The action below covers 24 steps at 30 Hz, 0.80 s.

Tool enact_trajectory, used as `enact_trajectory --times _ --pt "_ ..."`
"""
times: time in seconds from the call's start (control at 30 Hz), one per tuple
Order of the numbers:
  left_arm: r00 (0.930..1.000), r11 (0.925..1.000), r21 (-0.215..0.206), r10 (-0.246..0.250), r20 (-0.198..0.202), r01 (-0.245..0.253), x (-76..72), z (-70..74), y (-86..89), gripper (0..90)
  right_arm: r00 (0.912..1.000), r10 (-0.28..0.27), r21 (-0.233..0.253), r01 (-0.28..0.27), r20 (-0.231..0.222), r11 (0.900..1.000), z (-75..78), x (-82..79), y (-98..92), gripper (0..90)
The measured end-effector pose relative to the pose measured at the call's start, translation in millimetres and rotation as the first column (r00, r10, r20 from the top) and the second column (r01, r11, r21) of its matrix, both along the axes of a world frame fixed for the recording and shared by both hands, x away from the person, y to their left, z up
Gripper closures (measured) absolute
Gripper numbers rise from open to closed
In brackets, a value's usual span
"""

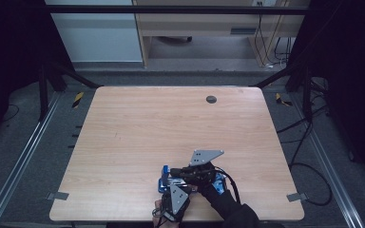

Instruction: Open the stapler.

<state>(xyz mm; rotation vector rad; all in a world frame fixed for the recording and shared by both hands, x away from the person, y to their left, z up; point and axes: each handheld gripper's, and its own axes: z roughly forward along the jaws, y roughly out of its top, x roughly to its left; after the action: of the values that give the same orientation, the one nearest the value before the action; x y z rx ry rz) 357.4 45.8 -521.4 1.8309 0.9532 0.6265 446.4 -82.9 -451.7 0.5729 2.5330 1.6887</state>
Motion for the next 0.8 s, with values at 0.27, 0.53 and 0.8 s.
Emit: enact_trajectory --times 0.27,0.53,0.8 --pt "1.0000 1.0000 0.002 -0.001 0.002 0.001 0.0 0.0 -0.1 89.7 0.9999 0.007 0.004 -0.007 -0.011 1.000 -1.1 2.0 0.4 89.3" --pt "1.0000 1.0000 0.001 -0.002 -0.001 0.002 0.1 0.2 0.1 89.7 0.9996 0.024 0.007 -0.024 -0.013 1.000 -1.6 3.5 7.5 89.1" --pt "1.0000 1.0000 0.001 0.000 0.001 0.000 0.0 0.1 -0.1 89.7 0.9994 0.031 0.012 -0.031 -0.019 0.999 -2.1 5.2 7.3 89.1"
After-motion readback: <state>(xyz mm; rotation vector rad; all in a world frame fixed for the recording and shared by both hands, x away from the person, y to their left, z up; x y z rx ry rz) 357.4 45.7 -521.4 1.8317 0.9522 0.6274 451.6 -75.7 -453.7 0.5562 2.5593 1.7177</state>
